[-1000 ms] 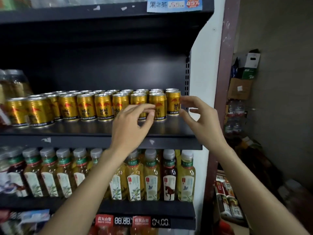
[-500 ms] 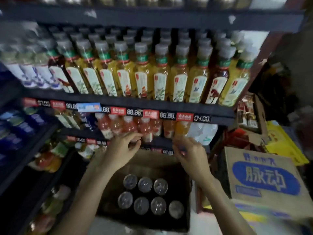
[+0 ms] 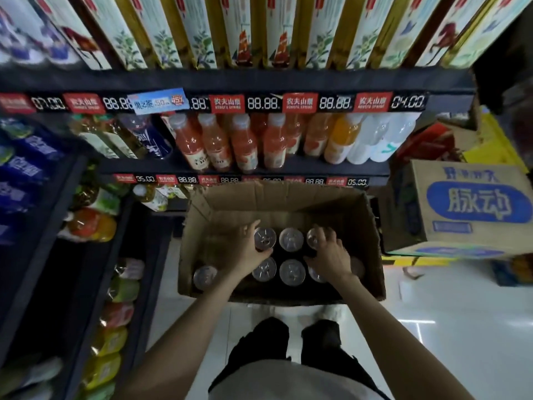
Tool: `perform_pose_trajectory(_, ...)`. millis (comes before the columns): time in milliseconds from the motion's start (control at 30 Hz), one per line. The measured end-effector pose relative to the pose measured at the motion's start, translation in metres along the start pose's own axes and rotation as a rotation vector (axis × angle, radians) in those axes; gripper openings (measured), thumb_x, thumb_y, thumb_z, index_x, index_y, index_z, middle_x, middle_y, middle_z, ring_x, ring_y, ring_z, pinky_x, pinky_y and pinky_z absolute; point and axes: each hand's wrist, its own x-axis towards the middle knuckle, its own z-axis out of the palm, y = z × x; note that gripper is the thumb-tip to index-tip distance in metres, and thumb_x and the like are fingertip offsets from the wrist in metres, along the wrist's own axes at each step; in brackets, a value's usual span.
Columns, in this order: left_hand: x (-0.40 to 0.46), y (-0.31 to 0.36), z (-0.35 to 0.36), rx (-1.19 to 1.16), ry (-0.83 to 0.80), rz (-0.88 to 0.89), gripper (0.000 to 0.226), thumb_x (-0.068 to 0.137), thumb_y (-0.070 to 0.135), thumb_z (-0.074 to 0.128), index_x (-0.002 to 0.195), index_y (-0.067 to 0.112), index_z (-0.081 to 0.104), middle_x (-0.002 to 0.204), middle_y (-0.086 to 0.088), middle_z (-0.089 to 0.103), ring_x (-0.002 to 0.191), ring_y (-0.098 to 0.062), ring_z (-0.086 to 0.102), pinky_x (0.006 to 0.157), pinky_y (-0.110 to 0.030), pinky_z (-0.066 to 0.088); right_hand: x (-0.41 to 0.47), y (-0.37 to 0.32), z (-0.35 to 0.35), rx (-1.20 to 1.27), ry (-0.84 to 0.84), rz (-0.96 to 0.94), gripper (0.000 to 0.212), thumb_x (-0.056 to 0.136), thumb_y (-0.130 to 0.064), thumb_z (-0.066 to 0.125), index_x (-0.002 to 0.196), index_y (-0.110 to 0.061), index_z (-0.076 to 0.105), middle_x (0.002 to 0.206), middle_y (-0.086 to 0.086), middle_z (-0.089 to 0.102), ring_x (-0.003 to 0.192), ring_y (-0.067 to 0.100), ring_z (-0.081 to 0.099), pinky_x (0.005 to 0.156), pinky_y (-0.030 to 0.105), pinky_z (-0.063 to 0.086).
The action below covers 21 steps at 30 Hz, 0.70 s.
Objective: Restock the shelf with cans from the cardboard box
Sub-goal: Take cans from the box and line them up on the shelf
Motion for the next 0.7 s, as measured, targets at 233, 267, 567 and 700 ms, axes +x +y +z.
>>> perform_pose_trajectory(233,0.022,0.002,0.024,0.107,-0.017,-0.090,0.076,0.072,0.027,0.077,0.136,0.027,0.035,0.133,-0.009,0.044,0.117,-0.028,0.050,0.088,-0.036,0.048,0.015,-0.004,0.003,0.181,0.067,0.207,0.064,0.080,-0.027,0.070,0.130,-0.010,0.033,0.131,0.014,0.046,0.113,0.039,0.053,0.078,0.041,0.045)
perform_pose_trajectory(267,0.024,0.001,0.023,0.106,0.000,-0.098,0.072,0.071,0.025,0.078,0.132,0.027,0.039,0.129,-0.007,0.047,0.114,-0.027,0.053,0.085,-0.036,0.050,0.015,-0.003,0.001,0.203,0.088,0.218,0.063,0.079,-0.028,0.071,0.127,-0.010,0.035,0.128,0.014,0.049,0.111,0.039,0.054,0.076,0.040,0.045)
perform_pose_trajectory(567,-0.002,0.030,-0.053,0.139,0.195,0.128,0.064,0.063,0.029,0.083,0.118,0.025,0.052,0.109,0.008,0.064,0.104,-0.018,0.060,0.080,-0.028,0.050,-0.032,0.001,-0.087,0.351,0.524,-0.099,0.061,0.064,-0.042,0.077,0.113,-0.019,0.051,0.104,0.002,0.066,0.094,0.026,0.061,0.076,0.039,0.050)
perform_pose_trajectory(700,-0.028,0.082,-0.115,-0.163,0.261,0.325,0.068,0.064,0.041,0.081,0.124,0.025,0.054,0.112,0.017,0.056,0.106,-0.003,0.054,0.084,-0.007,0.039,-0.048,0.000,-0.150,0.694,0.394,-0.292,0.067,0.065,-0.053,0.072,0.126,-0.033,0.051,0.112,-0.011,0.063,0.104,0.007,0.060,0.085,0.029,0.052)
